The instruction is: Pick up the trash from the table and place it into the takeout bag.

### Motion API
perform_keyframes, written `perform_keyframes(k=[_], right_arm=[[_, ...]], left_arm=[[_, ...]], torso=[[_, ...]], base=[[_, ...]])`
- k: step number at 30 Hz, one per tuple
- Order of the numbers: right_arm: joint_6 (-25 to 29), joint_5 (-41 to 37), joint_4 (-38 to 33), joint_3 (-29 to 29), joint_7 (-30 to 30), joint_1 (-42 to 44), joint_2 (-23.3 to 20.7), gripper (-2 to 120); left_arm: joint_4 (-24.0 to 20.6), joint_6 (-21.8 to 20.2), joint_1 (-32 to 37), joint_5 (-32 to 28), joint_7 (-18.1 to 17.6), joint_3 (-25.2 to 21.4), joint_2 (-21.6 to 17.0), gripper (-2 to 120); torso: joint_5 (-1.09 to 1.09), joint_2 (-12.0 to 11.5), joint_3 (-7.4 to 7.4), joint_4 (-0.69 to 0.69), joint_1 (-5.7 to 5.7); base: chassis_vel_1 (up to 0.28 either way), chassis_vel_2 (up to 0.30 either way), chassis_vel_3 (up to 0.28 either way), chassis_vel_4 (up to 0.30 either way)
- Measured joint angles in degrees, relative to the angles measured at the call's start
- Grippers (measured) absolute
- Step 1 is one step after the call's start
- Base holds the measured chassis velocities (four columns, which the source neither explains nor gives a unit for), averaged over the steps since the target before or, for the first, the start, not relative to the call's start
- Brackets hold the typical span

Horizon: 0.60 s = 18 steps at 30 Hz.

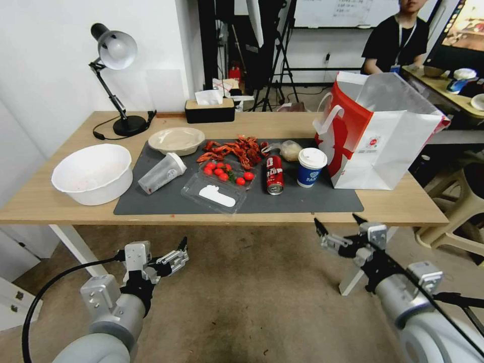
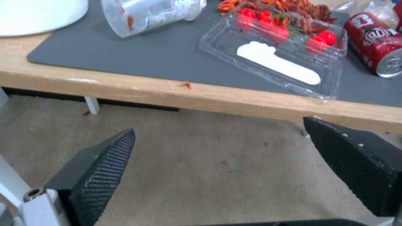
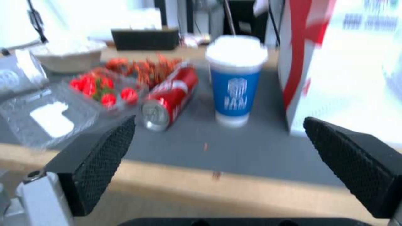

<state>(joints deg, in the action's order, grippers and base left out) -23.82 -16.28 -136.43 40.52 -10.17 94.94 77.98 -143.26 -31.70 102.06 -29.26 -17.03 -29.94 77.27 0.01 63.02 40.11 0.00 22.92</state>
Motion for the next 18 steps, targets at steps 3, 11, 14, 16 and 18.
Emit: perform_keyframes(k=[3, 11, 14, 16, 18], right_arm=[[1.13, -0.39, 0.62, 0.44, -0.45, -0.83, -0.52, 100], [8.19, -1.38, 5.90, 2.35, -4.35, -4.36, -3.45, 100], [11.72, -1.86, 8.74, 2.64, -5.76, -5.77, -4.49, 100], [15.49, -2.21, 11.51, 2.65, -7.09, -7.07, -5.34, 100], [20.95, -2.67, 15.68, 1.98, -7.95, -9.34, -6.19, 100]], left_arm=[[0.01, 0.01, -0.07, 0.01, 0.01, 0.00, 0.02, 100], [0.02, 0.43, -0.23, -0.02, 0.02, -0.22, -0.08, 100], [0.02, 0.78, -0.31, -0.04, 0.02, -0.25, -0.12, 100], [0.03, 1.02, -0.50, -0.05, 0.01, -0.23, -0.11, 100], [0.20, 1.32, -0.84, -0.07, -0.02, -0.11, 0.00, 100]], torso=[[0.00, 0.00, 0.00, 0.01, 0.00], [0.00, 0.00, 0.00, -0.01, 0.00], [0.01, 0.00, 0.00, 0.00, 0.00], [0.01, 0.00, 0.00, -0.01, 0.00], [0.01, 0.00, 0.00, 0.00, 0.00]], base=[[0.000, 0.000, 0.000, 0.000], [0.000, 0.000, 0.000, 0.000], [0.000, 0.000, 0.000, 0.000], [0.000, 0.000, 0.000, 0.000], [0.000, 0.000, 0.000, 0.000]])
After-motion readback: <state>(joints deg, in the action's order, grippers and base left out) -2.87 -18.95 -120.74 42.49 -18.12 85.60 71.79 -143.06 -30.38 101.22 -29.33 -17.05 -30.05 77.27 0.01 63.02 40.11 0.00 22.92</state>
